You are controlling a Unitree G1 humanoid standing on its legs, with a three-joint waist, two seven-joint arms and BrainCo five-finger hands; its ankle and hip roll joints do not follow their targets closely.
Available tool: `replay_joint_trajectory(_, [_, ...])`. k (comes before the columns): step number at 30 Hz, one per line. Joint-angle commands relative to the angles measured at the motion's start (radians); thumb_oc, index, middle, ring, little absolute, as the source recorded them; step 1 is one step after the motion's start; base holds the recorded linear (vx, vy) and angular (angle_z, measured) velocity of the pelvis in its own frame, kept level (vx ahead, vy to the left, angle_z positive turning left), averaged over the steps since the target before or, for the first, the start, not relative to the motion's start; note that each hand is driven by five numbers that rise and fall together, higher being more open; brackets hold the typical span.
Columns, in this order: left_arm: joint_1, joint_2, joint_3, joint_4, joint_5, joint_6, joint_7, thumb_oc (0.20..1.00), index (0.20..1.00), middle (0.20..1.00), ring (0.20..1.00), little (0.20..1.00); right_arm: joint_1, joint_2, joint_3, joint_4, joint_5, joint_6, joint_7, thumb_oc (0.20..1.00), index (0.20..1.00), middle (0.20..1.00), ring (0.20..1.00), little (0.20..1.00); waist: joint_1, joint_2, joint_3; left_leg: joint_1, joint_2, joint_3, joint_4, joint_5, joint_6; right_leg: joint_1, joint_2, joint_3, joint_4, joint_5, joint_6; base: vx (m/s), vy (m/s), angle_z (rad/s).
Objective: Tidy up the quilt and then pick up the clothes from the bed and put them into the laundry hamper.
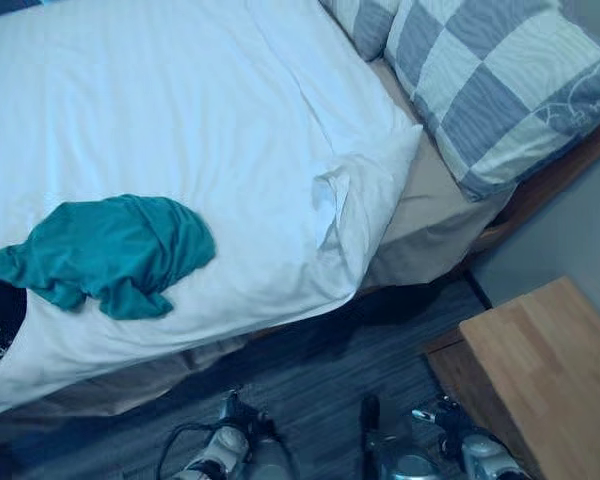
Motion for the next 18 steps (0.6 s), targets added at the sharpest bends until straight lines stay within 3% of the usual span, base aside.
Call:
replay_joint_trajectory(1, [-0.03,-0.021,0.016,0.101,0.015,-0.008,-0.013,1.0,1.0,1.0,1.0,1.0,-0.002,0.015,-0.042,0.028,0.066,-0.001,-0.004,1.0,1.0,1.0,1.0,1.0,-0.036,0.045,-0.012,0.067,-0.023,0.082,-0.101,-0.034,0.03,0.02,-0.053,0.063,0.042,-0.098,0.142,0.12,-0.026,0.06])
replay_joint_trajectory(3, [-0.039,0.004,0.013,0.114,0.03,0.002,-0.035,1.0,1.0,1.0,1.0,1.0,-0.001,0.016,-0.024,0.024,0.039,-0.004,-0.008,1.0,1.0,1.0,1.0,1.0,-0.028,0.033,-0.017,0.083,-0.045,0.047,-0.155,-0.008,0.045,-0.028,-0.028,0.016,0.163,-0.1,0.135,0.06,-0.083,0.66])
replay_joint_trajectory(5, [-0.047,0.04,0.032,0.131,0.046,0.014,-0.049,1.0,1.0,1.0,1.0,1.0,-0.017,0.01,-0.013,-0.019,0.003,-0.005,-0.016,1.0,1.0,1.0,1.0,1.0,-0.044,0.012,-0.005,0.12,-0.041,0.043,-0.21,-0.007,0.058,-0.113,-0.025,-0.023,0.355,-0.085,0.194,-0.03,-0.109,0.36])
replay_joint_trajectory(7, [-0.043,0.081,0.065,0.131,0.047,0.018,-0.051,1.0,1.0,1.0,1.0,1.0,-0.029,-0.024,-0.005,-0.153,-0.036,-0.009,-0.035,1.0,1.0,1.0,1.0,1.0,-0.053,-0.003,0.004,0.141,-0.028,0.03,-0.247,0.002,0.056,-0.18,-0.008,0.021,0.464,-0.055,0.266,-0.03,-0.082,0.35])
replay_joint_trajectory(8, [-0.042,0.081,0.065,0.131,0.047,0.018,-0.051,1.0,1.0,1.0,1.0,1.0,-0.028,-0.024,-0.005,-0.154,-0.036,-0.008,-0.035,1.0,1.0,1.0,1.0,1.0,-0.052,-0.004,0.004,0.141,-0.029,0.031,-0.248,0.002,0.056,-0.181,-0.008,0.021,0.465,-0.055,0.266,0.05,-0.109,0.59])
replay_joint_trajectory(9, [-0.029,0.108,0.105,0.114,0.036,0.017,-0.057,1.0,1.0,1.0,1.0,1.0,-0.012,-0.106,-0.032,-0.347,-0.073,-0.004,-0.053,1.0,1.0,1.0,1.0,1.0,-0.055,-0.007,0.012,0.16,-0.024,-0.003,-0.275,0.005,0.048,-0.19,-0.026,0.075,0.423,-0.063,0.265,0.11,-0.195,0.64])
replay_joint_trajectory(10, [-0.028,0.131,0.119,0.111,0.028,0.009,-0.071,1.0,1.0,1.0,1.0,1.0,0.007,-0.171,-0.072,-0.469,-0.1,0.008,-0.072,1.0,1.0,1.0,1.0,1.0,-0.06,-0.008,0.009,0.164,-0.022,-0.037,-0.299,0.005,0.036,-0.158,-0.076,0.109,0.298,-0.064,0.234,0.11,-0.199,0.69])
replay_joint_trajectory(11, [-0.028,0.131,0.119,0.111,0.028,0.009,-0.071,1.0,1.0,1.0,1.0,1.0,0.008,-0.171,-0.072,-0.47,-0.1,0.009,-0.072,1.0,1.0,1.0,1.0,1.0,-0.06,-0.007,0.007,0.161,-0.02,-0.037,-0.299,0.007,0.035,-0.159,-0.074,0.108,0.293,-0.06,0.233,0.08,-0.187,0.79])
replay_joint_trajectory(12, [-0.028,0.143,0.122,0.109,0.029,0.006,-0.077,1.0,1.0,1.0,1.0,1.0,0.015,-0.196,-0.093,-0.529,-0.118,0.02,-0.082,1.0,1.0,1.0,1.0,1.0,-0.067,-0.011,0.003,0.161,-0.024,-0.06,-0.304,0.004,0.029,-0.144,-0.099,0.148,0.205,-0.046,0.221,0.12,-0.211,0.72])
replay_joint_trajectory(13, [-0.029,0.167,0.131,0.118,0.039,0.006,-0.096,1.0,1.0,1.0,1.0,1.0,0.013,-0.23,-0.126,-0.583,-0.173,0.04,-0.113,1.0,1.0,1.0,1.0,1.0,-0.07,-0.022,-0.009,0.167,-0.04,-0.105,-0.3,-0.009,0.025,-0.125,-0.112,0.246,0.09,-0.021,0.223,0.18,-0.31,0.79])
replay_joint_trajectory(15, [-0.026,0.18,0.142,0.12,0.043,0.004,-0.106,1.0,1.0,1.0,1.0,1.0,0.003,-0.244,-0.137,-0.638,-0.211,0.054,-0.123,1.0,1.0,1.0,1.0,1.0,-0.06,-0.026,-0.022,0.166,-0.036,-0.115,-0.296,-0.009,0.021,-0.123,-0.122,0.261,0.067,-0.007,0.225,0.17,-0.268,0.75])
replay_joint_trajectory(18, [-0.008,0.189,0.15,0.125,0.051,0.0,-0.126,1.0,1.0,1.0,1.0,1.0,-0.067,-0.281,-0.146,-0.729,-0.316,0.073,-0.136,1.0,1.0,1.0,1.0,1.0,-0.032,-0.038,-0.049,0.179,-0.039,-0.13,-0.298,-0.006,0.013,-0.094,-0.141,0.231,0.031,0.021,0.232,0.13,-0.188,0.5])
